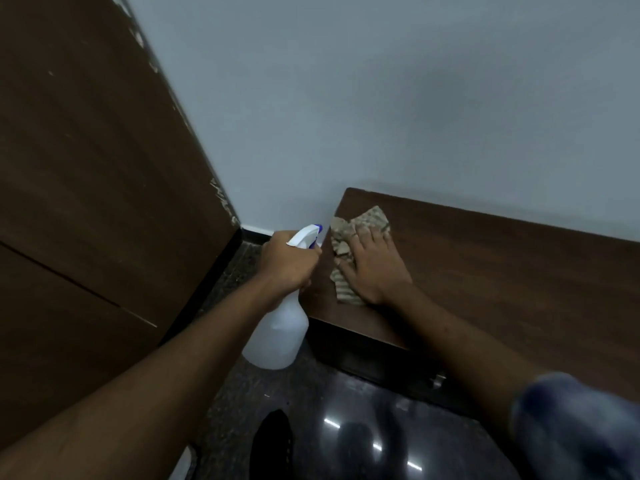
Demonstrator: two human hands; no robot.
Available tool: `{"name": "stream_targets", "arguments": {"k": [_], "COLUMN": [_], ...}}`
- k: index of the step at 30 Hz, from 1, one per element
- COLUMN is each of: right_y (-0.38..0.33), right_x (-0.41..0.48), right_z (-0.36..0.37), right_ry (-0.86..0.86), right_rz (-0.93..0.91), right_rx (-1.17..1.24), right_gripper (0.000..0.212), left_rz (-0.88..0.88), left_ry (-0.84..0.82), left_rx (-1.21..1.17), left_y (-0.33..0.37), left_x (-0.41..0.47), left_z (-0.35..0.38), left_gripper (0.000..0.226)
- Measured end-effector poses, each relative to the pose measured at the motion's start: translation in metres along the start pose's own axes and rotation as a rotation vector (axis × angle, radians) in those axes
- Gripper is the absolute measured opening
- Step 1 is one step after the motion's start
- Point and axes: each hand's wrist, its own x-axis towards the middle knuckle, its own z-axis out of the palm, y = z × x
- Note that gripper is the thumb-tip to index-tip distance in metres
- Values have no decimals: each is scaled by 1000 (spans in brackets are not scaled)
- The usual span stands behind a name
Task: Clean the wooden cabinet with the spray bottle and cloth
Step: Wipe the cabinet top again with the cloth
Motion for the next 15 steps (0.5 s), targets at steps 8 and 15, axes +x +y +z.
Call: {"name": "stream_targets", "arguments": {"k": [8,15], "right_y": [5,-41], "right_x": [92,-52], "right_z": [-26,9], "right_ry": [9,-41], "right_rz": [280,-139], "right_rx": [19,85], "right_gripper": [61,73], "left_rz": [15,-5], "left_ry": [-8,-13], "left_rx": [-14,-87], "left_y": [-30,-27], "left_x": [-38,-55], "left_z": [-14,23], "left_gripper": [18,31]}}
